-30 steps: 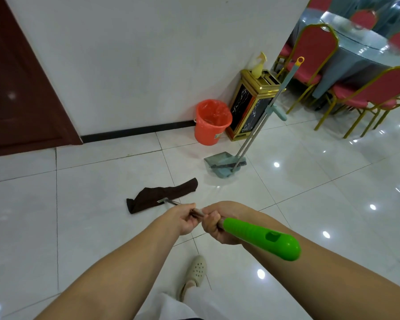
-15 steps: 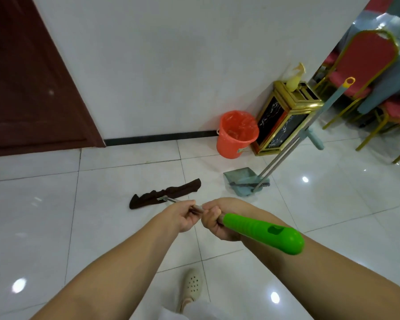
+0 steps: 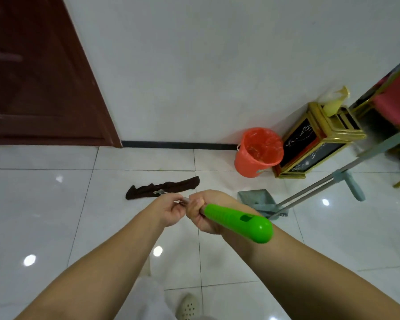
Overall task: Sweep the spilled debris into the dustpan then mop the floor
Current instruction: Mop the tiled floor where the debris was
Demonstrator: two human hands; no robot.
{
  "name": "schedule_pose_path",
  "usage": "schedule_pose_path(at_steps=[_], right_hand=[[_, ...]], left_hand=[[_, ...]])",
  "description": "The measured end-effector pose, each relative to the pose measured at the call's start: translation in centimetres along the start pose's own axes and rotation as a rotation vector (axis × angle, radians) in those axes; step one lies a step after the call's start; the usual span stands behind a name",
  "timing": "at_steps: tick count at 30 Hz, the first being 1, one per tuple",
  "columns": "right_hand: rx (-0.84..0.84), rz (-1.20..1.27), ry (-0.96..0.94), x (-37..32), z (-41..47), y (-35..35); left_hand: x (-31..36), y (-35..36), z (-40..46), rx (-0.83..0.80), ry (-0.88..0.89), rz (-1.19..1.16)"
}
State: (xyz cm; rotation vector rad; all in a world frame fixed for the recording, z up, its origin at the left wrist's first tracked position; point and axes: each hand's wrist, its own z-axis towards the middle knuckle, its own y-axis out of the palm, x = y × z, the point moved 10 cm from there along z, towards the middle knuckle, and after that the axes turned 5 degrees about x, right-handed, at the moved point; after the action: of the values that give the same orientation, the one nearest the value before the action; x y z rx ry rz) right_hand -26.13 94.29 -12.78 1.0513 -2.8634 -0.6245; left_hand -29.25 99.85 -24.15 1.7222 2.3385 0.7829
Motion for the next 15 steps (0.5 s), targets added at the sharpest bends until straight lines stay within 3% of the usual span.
schedule_pose_path(at_steps=[8, 15], right_hand=[[-0.038, 0.160, -0.114, -6.0, 2.5, 9.7], [-0.012, 0.092, -0.105, -8.7, 4.6, 19.1]], left_hand=[[10.7, 1.1, 0.7, -0.047, 0.012, 0.029], [20.2, 0.8, 1.6, -0.041, 0.001, 0.034]])
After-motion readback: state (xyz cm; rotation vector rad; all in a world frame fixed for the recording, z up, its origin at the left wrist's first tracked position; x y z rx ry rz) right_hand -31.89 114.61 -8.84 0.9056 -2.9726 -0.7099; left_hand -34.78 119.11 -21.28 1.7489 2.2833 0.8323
